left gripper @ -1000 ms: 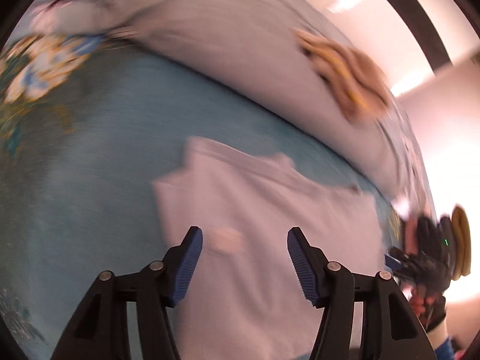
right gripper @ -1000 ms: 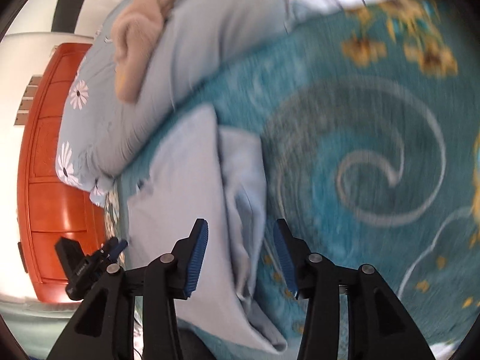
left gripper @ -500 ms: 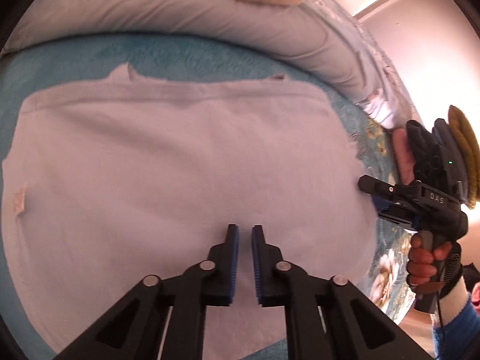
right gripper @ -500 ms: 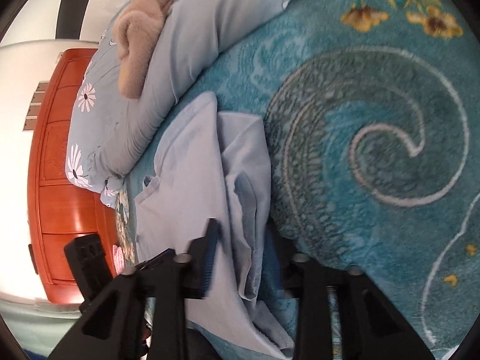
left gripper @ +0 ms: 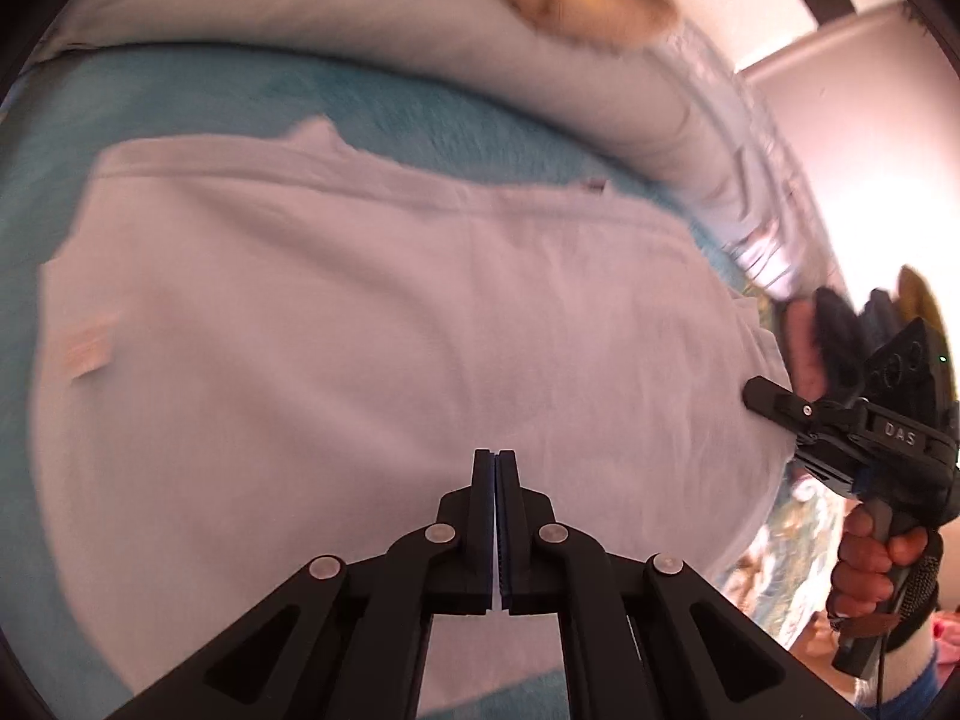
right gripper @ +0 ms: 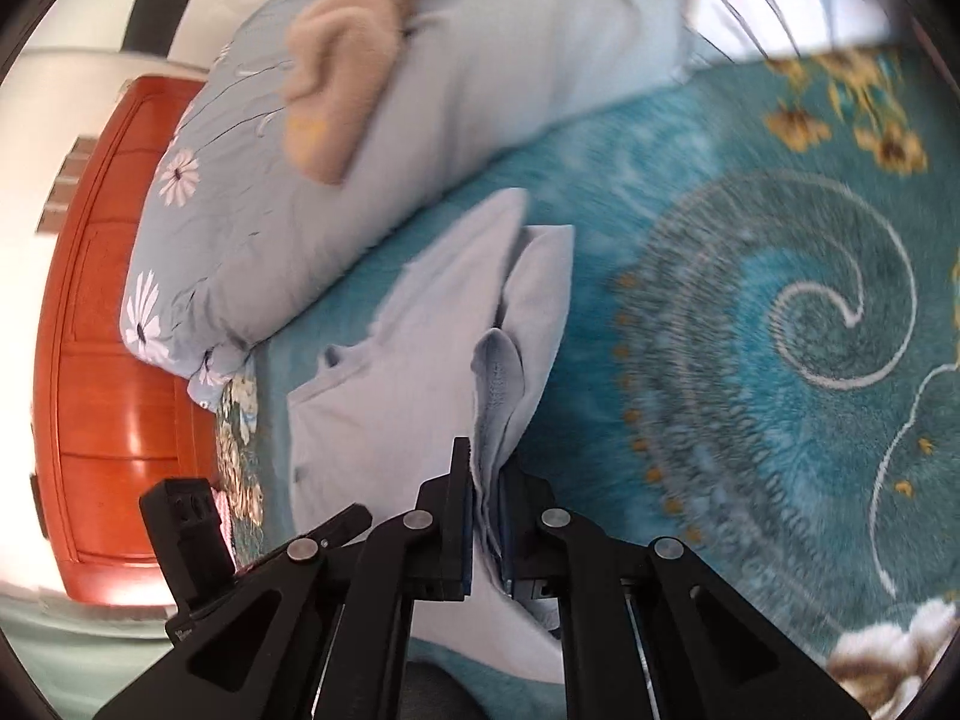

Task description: Fold clothes

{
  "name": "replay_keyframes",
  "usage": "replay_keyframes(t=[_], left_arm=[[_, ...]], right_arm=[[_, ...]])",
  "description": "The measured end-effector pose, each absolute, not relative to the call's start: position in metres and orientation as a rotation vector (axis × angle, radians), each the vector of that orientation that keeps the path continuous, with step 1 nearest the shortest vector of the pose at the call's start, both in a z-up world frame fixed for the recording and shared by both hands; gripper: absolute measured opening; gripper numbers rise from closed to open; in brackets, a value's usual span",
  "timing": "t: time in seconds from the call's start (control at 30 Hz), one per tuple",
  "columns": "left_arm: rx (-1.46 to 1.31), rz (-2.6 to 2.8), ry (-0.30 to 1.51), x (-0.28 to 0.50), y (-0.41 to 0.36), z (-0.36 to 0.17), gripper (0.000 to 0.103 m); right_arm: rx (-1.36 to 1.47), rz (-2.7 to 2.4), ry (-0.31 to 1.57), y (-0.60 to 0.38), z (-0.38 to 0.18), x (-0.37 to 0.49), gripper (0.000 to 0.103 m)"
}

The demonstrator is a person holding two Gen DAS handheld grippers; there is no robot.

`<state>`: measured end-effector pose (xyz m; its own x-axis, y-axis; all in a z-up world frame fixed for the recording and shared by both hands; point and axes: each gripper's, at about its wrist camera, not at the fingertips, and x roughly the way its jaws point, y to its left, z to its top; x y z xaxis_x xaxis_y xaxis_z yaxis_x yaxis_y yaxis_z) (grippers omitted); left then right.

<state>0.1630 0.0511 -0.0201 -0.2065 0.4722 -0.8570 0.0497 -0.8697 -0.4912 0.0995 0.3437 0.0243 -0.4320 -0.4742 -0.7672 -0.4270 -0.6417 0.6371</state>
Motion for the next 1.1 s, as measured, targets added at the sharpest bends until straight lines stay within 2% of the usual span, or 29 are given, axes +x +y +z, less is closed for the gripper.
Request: replay_keyframes(t=[0.1,0.33,0.57,0.83,0.97,1.07,1.1], left_arm=[[-1.762,2.222,-0.641,0.184,0.023,-0.009,0.003],[-1.728,2.320,-0.896,0.227,-0.053,-0.002,0.003],[-1.673,2.390,-1.044,0.246,-0.103,0.004,0.003],[-1.648,2.379,-1.164,0.261,-0.125,-0.003,0.004],[-1.633,2.335,-1.212,0.258,-0.125,-0.011,0.004],[-1.614,2.306,-1.242,0.254,-0.124,-0.015,0.010],[-1.606,2.295,-1.254,0.253,-0.123,-0.015,0.014]], right_arm=[[1.672,-2.309,-1.196,0.322,0.049,0.086,0.007],[1.713,-2.285,-0.941,0.242,0.082,0.034,0.007],[1.777,-2.178,-0.872,0.149,0.062,-0.015,0.007],[1.943,-2.059,-0.684,0.082,0.023,-0.027,0.008],[1.972,-2.020,-0.644,0.075,0.015,-0.025,0.014],[1.936,-1.933,-0.704,0.076,0.015,-0.023,0.027],[1.907,-1.915,-0.720,0.078,0.018,-0.022,0.028]])
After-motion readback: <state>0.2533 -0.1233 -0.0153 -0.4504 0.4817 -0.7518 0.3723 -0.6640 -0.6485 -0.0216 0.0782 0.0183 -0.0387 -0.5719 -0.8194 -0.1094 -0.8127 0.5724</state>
